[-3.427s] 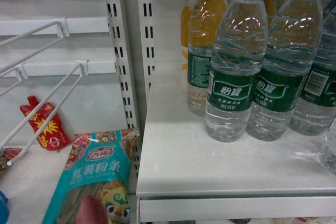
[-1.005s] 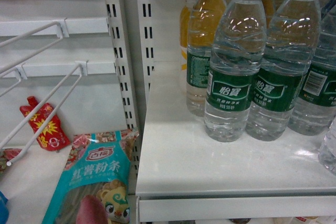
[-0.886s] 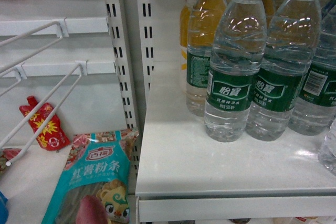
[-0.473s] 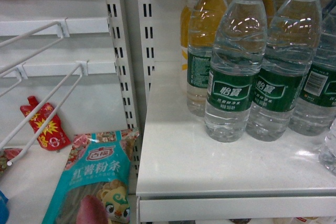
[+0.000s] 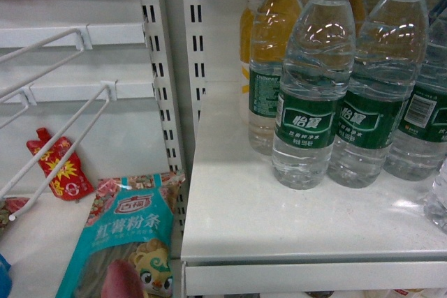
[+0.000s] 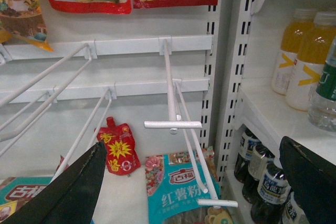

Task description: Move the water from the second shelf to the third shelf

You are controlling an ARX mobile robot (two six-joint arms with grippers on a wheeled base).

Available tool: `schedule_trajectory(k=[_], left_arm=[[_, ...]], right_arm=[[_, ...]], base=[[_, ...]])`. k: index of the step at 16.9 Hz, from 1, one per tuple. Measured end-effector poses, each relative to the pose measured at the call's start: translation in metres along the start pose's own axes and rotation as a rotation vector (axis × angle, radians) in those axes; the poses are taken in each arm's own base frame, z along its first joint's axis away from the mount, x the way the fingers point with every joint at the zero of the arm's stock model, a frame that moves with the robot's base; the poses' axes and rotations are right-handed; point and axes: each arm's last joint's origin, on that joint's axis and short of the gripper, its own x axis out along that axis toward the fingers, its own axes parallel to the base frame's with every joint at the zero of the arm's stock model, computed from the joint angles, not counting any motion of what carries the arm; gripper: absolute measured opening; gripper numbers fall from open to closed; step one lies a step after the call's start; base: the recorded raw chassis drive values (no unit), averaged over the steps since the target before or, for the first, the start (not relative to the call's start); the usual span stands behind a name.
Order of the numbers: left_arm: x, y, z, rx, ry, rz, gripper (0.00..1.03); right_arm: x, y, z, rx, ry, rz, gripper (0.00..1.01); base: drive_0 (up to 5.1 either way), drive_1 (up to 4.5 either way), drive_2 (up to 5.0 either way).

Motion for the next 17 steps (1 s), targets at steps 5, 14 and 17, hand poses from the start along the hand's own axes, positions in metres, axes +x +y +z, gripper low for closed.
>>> schedule_trajectory(k=[5, 14, 17], left_arm=[[0.000, 0.000, 0.000, 0.000, 0.000, 0.000, 0.98], [0.000, 0.000, 0.000, 0.000, 0.000, 0.000, 0.98], [0.000, 0.000, 0.000, 0.000, 0.000, 0.000, 0.98]], right_arm=[[-0.002, 0.000, 0.000, 0.000, 0.000, 0.000, 0.02], [-0.016, 0.000, -0.003, 0.000, 0.001, 0.001, 0.02], [-0.016, 0.000, -0.004, 0.000, 0.016, 0.000, 0.02]], base=[[0.0, 0.00, 0.0], [0.0, 0.00, 0.0], [0.0, 0.00, 0.0]])
